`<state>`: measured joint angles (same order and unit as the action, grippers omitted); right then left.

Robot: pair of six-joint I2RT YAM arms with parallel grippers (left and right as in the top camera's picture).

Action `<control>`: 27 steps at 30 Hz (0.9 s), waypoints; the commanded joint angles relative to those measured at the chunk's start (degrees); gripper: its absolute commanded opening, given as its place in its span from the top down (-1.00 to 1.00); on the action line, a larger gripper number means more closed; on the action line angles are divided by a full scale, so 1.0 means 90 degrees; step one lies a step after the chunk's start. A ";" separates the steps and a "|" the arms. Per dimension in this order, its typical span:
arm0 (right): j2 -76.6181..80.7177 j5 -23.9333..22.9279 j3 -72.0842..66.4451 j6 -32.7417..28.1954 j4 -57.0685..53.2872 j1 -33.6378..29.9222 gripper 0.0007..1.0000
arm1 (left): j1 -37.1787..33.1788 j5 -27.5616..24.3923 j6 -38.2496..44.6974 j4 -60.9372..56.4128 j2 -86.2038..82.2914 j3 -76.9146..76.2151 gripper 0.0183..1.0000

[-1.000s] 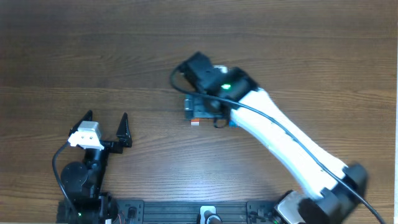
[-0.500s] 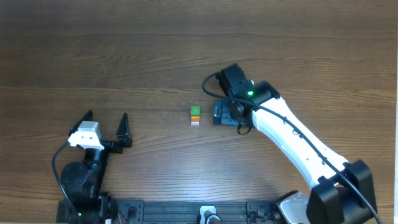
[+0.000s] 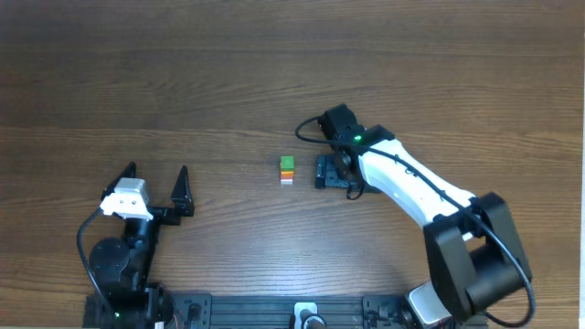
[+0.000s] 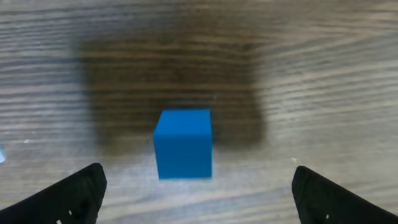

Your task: Stack Cubes

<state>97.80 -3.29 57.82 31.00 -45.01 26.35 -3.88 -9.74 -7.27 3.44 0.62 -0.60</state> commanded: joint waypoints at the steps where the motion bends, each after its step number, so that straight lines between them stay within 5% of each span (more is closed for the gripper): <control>1: 0.0243 0.0027 -0.0056 -0.0097 0.0153 -0.0056 -0.85 | 0.0027 -0.0078 0.0097 0.0005 -0.0027 0.0029 -1.00; 27: 0.0423 -0.0022 -0.0056 -0.0121 0.0415 -0.0053 -0.05 | 0.0027 -0.0080 0.0095 0.0005 -0.0027 0.0029 -1.00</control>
<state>101.01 -3.33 57.82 29.76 -41.52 26.28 -3.88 -9.74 -7.27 3.46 0.62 -0.62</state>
